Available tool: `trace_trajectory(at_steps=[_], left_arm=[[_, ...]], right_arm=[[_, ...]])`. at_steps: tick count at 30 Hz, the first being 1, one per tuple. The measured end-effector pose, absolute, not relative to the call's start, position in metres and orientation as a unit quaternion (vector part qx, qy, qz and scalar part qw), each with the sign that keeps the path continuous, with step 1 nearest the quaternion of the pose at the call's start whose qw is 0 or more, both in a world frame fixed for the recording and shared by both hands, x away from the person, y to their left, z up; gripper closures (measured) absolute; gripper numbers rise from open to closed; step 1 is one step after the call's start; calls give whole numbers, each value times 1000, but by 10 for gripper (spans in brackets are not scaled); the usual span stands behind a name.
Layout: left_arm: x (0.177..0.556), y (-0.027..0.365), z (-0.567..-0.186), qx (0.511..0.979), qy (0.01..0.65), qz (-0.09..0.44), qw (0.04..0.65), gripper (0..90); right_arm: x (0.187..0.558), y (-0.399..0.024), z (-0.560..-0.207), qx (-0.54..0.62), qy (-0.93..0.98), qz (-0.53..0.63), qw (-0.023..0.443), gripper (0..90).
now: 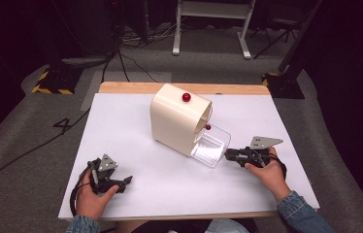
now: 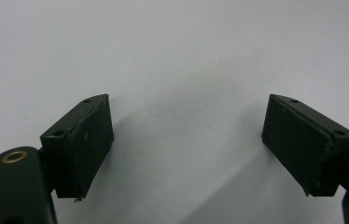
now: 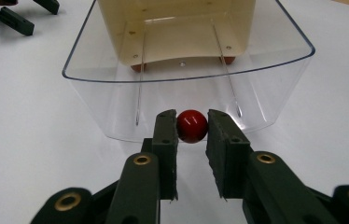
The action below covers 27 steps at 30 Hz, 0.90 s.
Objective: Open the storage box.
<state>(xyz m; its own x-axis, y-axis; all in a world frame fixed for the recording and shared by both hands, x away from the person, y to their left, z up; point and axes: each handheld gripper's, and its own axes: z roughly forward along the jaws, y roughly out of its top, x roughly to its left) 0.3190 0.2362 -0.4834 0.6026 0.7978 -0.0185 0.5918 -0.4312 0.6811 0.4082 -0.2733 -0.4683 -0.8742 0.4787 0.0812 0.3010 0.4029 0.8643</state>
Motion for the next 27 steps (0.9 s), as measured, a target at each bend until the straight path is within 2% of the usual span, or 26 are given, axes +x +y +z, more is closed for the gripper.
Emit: trace_trajectory(at_steps=[7,14,23,27], left_arm=[[319,236,-483,831,418,155,332,165],[319,236,-483,832,417,155,330,165],[319,236,-483,832,419,154,330,165],[319,236,-483,832,418,155,331,165]], right_arm=[[407,-278,-470,244,836,481,104,639],[398,-290,-463,258,827,486,117,597],[393,-291,-435,251,817,501,136,580],[398,-278,-413,230,815,512,144,574]])
